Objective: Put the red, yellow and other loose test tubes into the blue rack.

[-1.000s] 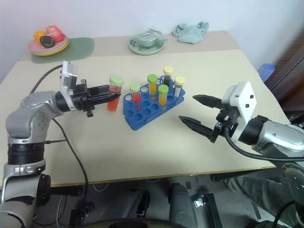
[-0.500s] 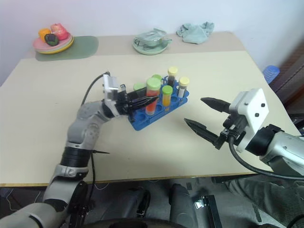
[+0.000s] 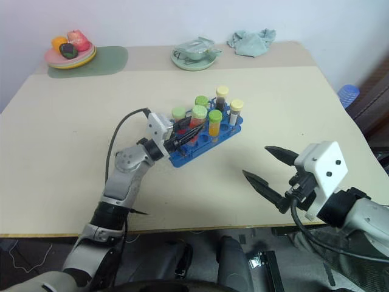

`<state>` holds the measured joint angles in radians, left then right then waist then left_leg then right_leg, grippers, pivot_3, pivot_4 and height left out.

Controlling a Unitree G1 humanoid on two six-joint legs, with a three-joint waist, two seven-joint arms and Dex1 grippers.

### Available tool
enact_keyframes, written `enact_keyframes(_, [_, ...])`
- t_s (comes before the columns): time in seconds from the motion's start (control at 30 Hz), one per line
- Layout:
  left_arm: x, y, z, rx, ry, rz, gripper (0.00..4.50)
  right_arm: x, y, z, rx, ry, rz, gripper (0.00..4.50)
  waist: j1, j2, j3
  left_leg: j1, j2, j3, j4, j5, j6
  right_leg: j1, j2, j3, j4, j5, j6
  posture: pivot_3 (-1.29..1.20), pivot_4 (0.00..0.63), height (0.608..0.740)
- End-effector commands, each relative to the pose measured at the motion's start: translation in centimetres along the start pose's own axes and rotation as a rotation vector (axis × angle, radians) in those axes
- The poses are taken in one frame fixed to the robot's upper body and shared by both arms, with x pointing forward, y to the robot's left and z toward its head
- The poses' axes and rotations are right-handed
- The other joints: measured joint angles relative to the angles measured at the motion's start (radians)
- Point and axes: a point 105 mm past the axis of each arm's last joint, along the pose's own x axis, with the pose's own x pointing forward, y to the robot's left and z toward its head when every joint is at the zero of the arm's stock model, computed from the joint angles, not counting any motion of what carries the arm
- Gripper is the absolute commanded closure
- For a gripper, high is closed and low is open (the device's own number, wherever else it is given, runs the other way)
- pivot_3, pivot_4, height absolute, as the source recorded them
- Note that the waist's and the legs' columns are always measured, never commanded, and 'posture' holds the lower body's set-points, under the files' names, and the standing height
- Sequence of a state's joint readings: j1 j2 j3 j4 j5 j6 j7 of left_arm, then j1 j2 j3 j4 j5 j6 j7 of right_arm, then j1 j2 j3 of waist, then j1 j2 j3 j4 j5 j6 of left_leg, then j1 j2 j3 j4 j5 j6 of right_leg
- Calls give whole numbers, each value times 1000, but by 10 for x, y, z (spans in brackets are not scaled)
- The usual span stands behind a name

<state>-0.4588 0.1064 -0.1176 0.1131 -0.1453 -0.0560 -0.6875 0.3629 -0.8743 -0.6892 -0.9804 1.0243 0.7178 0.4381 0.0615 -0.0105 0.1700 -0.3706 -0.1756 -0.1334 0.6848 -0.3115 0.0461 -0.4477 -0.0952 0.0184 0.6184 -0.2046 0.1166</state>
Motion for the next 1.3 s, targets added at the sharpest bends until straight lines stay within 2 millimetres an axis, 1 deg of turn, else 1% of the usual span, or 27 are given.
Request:
enact_keyframes(0.03, [-6,-1,-6,23,10,-10,3530,-4,1,10,-43,-39,-14,771,3,0,0,1,0,0,0,0,0,1,0,0,0,0,0,0,150,740])
enact_keyframes(0.17, [-9,0,-16,-8,33,-5,3530,-1,2,14,-50,-54,-14,771,3,1,-1,3,0,0,0,-1,1,4,0,0,-2,0,0,0,150,740])
enact_keyframes(0.33, [-13,-3,-19,-37,27,-23,3530,1,1,18,-52,-62,-17,771,3,1,-4,5,0,0,-1,-1,1,5,0,0,-3,0,0,0,150,740])
enact_keyframes(0.5, [-6,-10,-19,-81,5,-71,3530,3,-2,19,-51,-64,-15,771,4,1,-5,5,0,0,-1,-1,2,6,0,0,-3,0,0,0,150,740])
enact_keyframes(0.8, [2,-8,-25,-74,27,-67,3530,2,-3,22,-54,-71,-18,771,4,1,-7,5,0,0,-1,-1,2,6,0,0,-4,0,0,0,150,740])
enact_keyframes(1.03, [3,-7,-30,-73,48,-56,3530,1,-3,19,-52,-73,-24,771,6,1,-8,5,0,0,-1,-1,2,6,0,0,-4,0,0,0,150,740])
enact_keyframes(1.13, [3,-9,-26,-141,31,-91,2324,2,-2,18,-51,-77,-25,771,6,1,-8,5,0,0,-1,-1,2,6,0,0,-4,0,0,0,150,740])
enact_keyframes(1.2, [2,-6,-19,-135,-6,-75,1362,2,-2,17,-50,-80,-24,771,3,1,-8,5,0,0,-1,-1,2,6,0,0,-4,0,0,0,150,740])
enact_keyframes(1.23, [1,-3,-16,-122,-10,-58,736,2,-3,16,-50,-81,-24,771,4,1,-8,5,0,0,-2,-2,2,5,0,0,-4,0,0,0,150,740])
enact_keyframes(1.27, [-1,-1,-14,-103,-17,-45,389,2,-3,16,-50,-82,-24,771,4,1,-7,5,0,0,-2,-2,2,5,0,0,-4,0,1,0,150,740])
enact_keyframes(1.3, [-3,-1,-14,-79,-5,-49,389,1,-3,15,-49,-83,-24,771,5,1,-7,4,0,0,-2,-2,2,5,0,0,-4,0,1,0,150,740])
